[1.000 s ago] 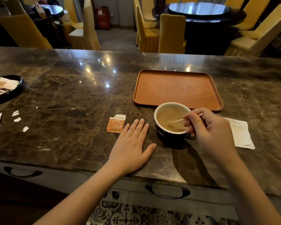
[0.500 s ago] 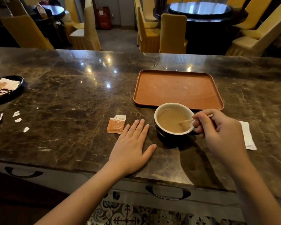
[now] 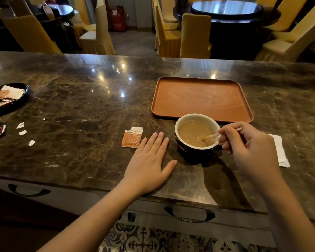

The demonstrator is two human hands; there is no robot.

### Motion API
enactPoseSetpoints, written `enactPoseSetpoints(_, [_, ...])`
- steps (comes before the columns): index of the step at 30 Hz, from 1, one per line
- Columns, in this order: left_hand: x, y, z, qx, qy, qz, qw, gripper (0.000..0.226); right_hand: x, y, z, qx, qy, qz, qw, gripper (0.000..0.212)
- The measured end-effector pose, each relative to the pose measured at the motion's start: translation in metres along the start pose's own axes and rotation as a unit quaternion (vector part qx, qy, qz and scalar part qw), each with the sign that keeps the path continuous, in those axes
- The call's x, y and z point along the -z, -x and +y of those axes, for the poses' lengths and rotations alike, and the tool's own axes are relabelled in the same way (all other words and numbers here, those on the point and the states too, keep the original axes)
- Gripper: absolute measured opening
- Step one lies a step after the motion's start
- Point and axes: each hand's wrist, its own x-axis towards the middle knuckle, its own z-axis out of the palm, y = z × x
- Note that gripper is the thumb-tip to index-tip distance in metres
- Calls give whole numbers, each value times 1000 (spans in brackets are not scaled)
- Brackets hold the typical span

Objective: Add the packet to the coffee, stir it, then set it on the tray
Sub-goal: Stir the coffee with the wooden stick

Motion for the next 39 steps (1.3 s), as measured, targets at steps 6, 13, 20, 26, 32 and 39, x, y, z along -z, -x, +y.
enactPoseSetpoints(6, [0, 0, 0, -1, 1, 0, 1000, 70, 0, -2, 4, 19, 20, 28, 999, 16])
enactPoseSetpoints(13, [0, 0, -1, -3, -9, -4, 1000, 71, 10, -5, 2, 66, 60, 48, 995, 22])
enactPoseSetpoints(20, [0, 0, 0, -3, -6, -6, 1000, 72, 17, -8, 5, 75, 82, 71, 991, 17])
enactPoseSetpoints(26, [0, -1, 0, -4, -6, -6, 1000, 72, 21, -5, 2, 110, 98, 82, 986, 20])
enactPoseSetpoints(32, [0, -1, -1, -8, -6, -7, 1000, 72, 22, 1, -6, 123, 129, 71, 981, 18])
enactPoseSetpoints(39, [0, -2, -3, -10, -10, -15, 1000, 71, 25, 7, -9, 135, 123, 73, 981, 19])
